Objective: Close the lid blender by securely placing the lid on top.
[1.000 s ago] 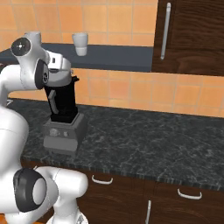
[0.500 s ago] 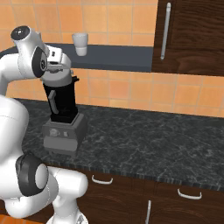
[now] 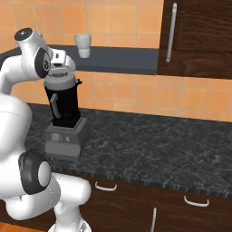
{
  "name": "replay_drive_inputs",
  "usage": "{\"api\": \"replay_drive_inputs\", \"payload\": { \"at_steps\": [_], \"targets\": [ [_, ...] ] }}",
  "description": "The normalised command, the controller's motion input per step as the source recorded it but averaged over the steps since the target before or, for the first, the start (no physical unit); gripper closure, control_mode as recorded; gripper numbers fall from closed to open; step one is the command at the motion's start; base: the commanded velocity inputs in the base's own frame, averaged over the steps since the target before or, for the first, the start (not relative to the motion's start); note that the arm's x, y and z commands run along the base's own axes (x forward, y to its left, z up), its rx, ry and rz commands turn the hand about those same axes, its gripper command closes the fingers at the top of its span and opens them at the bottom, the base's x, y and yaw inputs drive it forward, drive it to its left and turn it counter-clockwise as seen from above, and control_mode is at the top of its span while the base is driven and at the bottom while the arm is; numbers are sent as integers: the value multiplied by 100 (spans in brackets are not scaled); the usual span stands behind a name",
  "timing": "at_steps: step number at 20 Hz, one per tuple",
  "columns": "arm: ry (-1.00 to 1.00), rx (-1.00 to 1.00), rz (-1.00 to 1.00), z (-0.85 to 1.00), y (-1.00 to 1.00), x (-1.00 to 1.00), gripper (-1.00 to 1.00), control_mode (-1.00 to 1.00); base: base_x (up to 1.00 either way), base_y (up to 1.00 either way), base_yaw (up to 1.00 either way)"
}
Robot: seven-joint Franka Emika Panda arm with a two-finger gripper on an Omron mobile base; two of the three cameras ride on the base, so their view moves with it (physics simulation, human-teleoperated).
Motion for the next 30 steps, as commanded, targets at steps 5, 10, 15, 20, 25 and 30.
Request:
{"api": "replay_drive_inputs", "payload": {
  "at_steps": [5,10,15,20,25,30],
  "targets": [
    [-2,0,0,-9,-3,-10,-100,-100,0,0,0],
    [-23,5,0,39,0,-19,-100,-100,0,0,0],
    [-31,4,0,49,-5,-32,-100,-100,0,0,0],
    [-26,15,0,1,-96,-100,-100,-100,0,0,0],
    [-2,4,0,-90,-100,-100,-100,-100,0,0,0],
    [1,2,0,-100,-100,-100,-100,-100,0,0,0]
  ]
}}
